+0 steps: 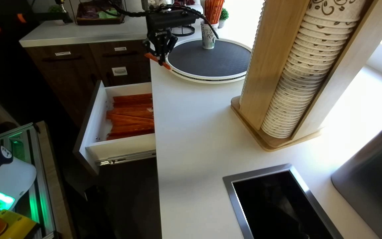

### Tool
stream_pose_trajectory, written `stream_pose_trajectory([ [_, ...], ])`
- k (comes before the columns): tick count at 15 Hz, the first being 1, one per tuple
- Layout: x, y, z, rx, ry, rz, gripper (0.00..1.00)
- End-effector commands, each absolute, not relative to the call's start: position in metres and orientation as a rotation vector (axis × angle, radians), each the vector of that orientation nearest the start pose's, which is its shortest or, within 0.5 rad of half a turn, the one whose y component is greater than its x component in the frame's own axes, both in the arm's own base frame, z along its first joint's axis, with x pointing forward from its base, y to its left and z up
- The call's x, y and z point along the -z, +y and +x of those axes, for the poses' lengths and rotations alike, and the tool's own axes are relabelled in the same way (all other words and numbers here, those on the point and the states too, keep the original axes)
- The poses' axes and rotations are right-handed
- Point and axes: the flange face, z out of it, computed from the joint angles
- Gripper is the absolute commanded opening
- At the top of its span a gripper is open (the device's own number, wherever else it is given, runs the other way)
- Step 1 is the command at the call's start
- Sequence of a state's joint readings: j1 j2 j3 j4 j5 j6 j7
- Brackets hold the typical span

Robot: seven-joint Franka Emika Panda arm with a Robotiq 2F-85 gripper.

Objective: Put the items on the tray in the drawer

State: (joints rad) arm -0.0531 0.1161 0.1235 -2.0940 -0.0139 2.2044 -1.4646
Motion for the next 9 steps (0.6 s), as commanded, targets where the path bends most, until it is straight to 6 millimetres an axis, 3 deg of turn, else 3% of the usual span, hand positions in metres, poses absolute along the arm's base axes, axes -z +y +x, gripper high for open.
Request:
stream_pose_trajectory([
  [1,-0.369,0.039,0.560,-0.003,-2.194,-2.241,0.07],
  [5,-0.369,0.036,0.562,-0.002,-2.188,-2.249,0.07],
  [6,-0.369,0.036,0.562,-0.002,-2.188,-2.249,0.02],
  [9,-0.365,0.049,0.556,-0.274,-2.287,-2.186,0.02],
])
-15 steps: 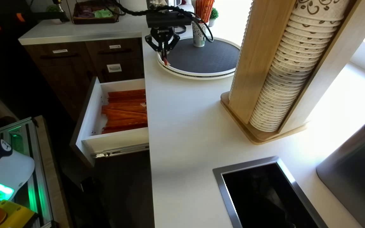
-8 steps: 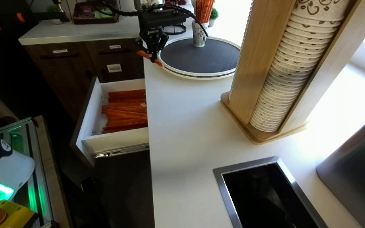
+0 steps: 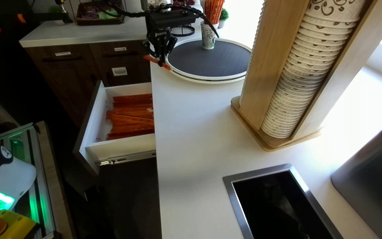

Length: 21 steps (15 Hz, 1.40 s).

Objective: Put the items on the tray in the drawer

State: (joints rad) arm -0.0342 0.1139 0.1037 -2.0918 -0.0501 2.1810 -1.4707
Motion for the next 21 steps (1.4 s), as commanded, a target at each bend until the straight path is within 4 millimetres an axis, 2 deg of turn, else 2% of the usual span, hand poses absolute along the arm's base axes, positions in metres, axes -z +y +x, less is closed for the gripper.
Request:
stream_pose_trajectory([
  [1,-0.363,0.057,0.550,-0.346,-2.318,-2.143,0.02],
  [5,-0.356,0.084,0.536,-0.565,-2.500,-1.930,0.02],
  [8,-0.340,0.094,0.530,-0.741,-2.634,-1.840,0.02],
  [12,-0.308,0.112,0.523,-0.760,-2.889,-1.573,0.02],
  [13,-0.301,0.118,0.519,-0.729,-2.917,-1.526,0.02],
  [14,-0.313,0.111,0.527,-0.739,-2.830,-1.641,0.07],
  [16,-0.301,0.117,0.523,-0.730,-2.866,-1.579,0.07],
  [18,-0.301,0.118,0.522,-0.733,-2.872,-1.563,0.07],
  [19,-0.301,0.118,0.522,-0.732,-2.873,-1.561,0.02],
  [21,-0.295,0.125,0.524,-0.791,-2.913,-1.468,0.02],
])
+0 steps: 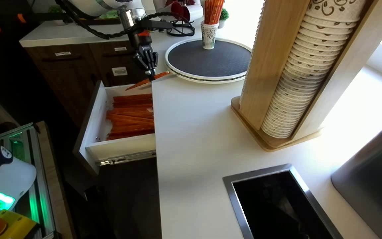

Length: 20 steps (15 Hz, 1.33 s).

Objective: Put the items on the tray in the drawer

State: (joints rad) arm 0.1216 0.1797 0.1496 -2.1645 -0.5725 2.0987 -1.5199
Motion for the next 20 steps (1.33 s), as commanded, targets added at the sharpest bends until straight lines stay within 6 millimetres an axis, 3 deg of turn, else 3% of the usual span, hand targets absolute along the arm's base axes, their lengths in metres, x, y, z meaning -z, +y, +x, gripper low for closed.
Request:
stream_pose_trajectory([
  [1,-0.293,0.127,0.524,0.724,2.554,1.247,0.02],
  [8,-0.259,0.159,0.515,0.794,2.608,0.930,0.02],
  [20,-0.213,0.212,0.481,0.658,2.670,0.829,0.02],
])
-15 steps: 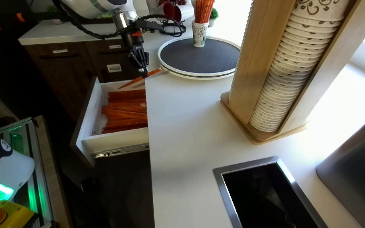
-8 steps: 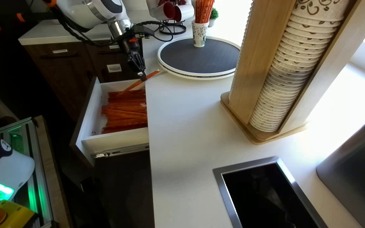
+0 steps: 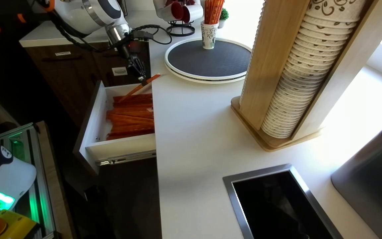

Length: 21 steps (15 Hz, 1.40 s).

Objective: Put the items on the tray in the drawer

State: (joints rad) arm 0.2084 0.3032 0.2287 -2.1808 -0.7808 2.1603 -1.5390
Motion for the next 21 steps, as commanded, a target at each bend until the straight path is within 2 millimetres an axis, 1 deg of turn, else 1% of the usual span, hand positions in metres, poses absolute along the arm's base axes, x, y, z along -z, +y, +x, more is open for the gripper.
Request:
stream_pose_trajectory([
  [1,-0.209,0.216,0.477,0.654,2.682,0.820,0.02],
  [6,-0.196,0.226,0.464,0.633,2.705,0.808,0.02],
  [8,-0.193,0.227,0.460,0.620,2.713,0.812,0.02],
  [10,-0.186,0.227,0.457,0.601,2.731,0.812,0.02],
  [14,-0.176,0.223,0.456,0.586,2.755,0.840,0.02],
  [15,-0.176,0.222,0.456,0.589,2.759,0.849,0.32],
  [16,-0.179,0.220,0.457,0.584,2.759,0.870,0.34],
  [17,-0.184,0.218,0.458,0.578,2.745,0.886,0.40],
  [18,-0.191,0.215,0.459,0.569,2.731,0.913,0.48],
  [19,-0.198,0.213,0.460,0.554,2.718,0.935,0.55],
  [21,-0.218,0.210,0.463,0.487,2.714,0.975,0.70],
])
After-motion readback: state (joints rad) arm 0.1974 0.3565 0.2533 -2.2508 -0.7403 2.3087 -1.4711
